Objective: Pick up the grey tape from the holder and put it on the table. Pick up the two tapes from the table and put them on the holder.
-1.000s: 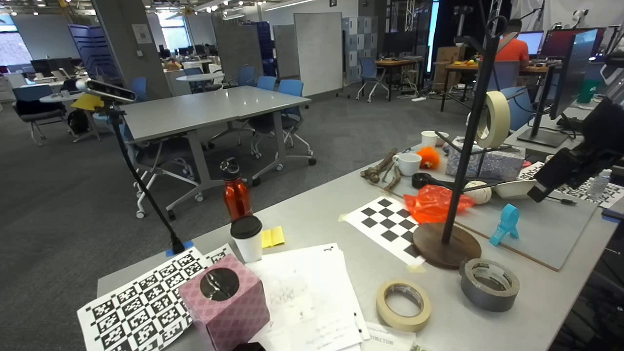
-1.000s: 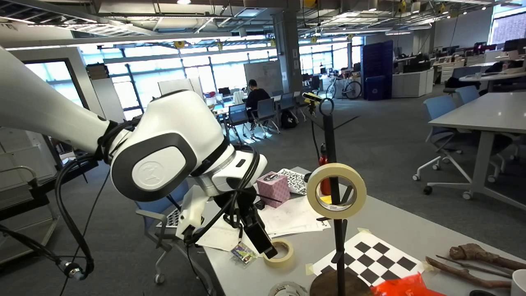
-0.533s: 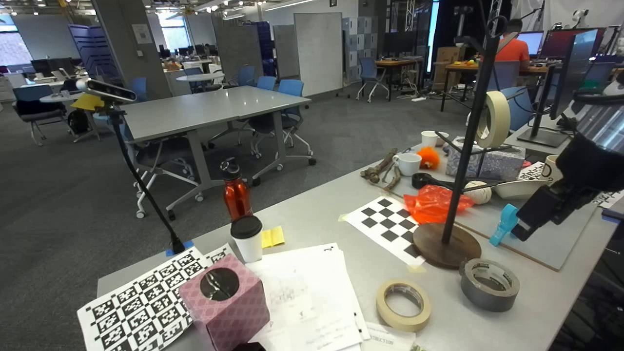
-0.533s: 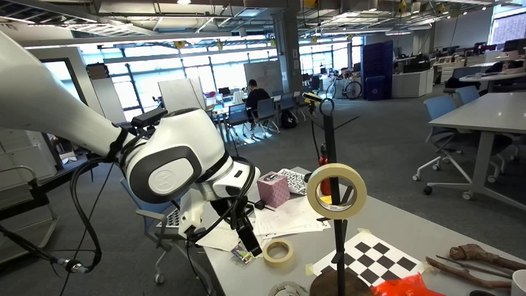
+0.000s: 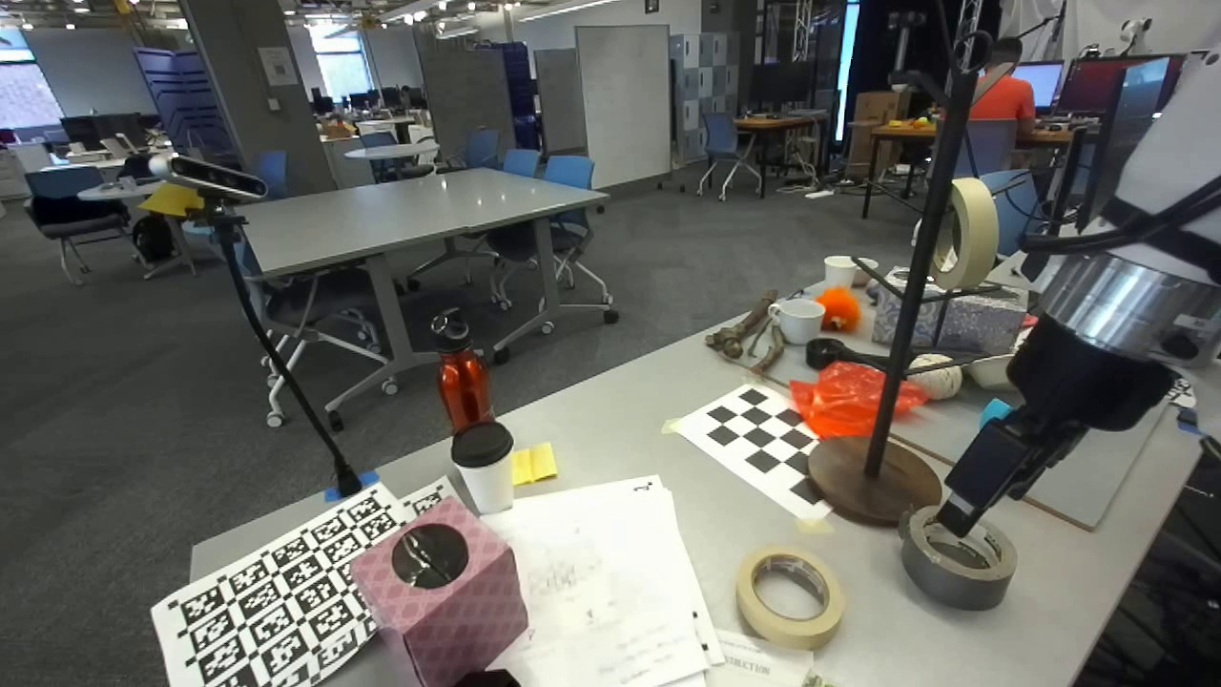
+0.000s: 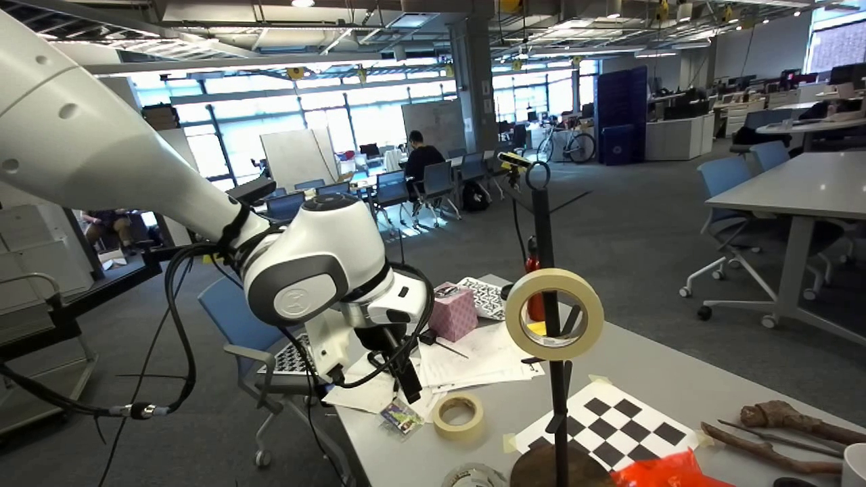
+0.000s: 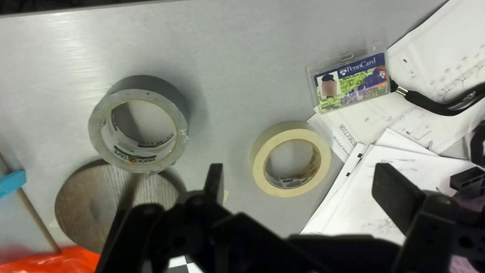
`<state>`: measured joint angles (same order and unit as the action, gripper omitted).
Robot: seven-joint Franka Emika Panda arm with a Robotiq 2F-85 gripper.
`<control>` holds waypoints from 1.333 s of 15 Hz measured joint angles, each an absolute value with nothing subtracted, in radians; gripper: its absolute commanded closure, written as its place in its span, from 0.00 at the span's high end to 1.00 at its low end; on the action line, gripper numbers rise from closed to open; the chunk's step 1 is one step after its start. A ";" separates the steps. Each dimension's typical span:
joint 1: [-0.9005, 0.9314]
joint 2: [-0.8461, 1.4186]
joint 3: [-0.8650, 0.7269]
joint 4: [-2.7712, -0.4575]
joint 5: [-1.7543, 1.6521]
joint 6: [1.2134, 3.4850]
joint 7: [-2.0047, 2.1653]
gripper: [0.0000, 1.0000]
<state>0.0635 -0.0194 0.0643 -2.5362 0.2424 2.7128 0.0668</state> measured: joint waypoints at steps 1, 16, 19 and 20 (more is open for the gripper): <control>0.067 0.000 0.065 -2.518 0.264 2.713 0.047 1.00; 0.063 0.296 0.065 -2.322 0.280 2.721 0.041 1.00; 0.063 0.298 0.065 -2.319 0.280 2.721 0.041 1.00; 0.063 0.299 0.065 -2.319 0.280 2.721 0.041 1.00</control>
<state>0.0634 0.2985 0.0652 -2.3192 0.2804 2.7214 0.0408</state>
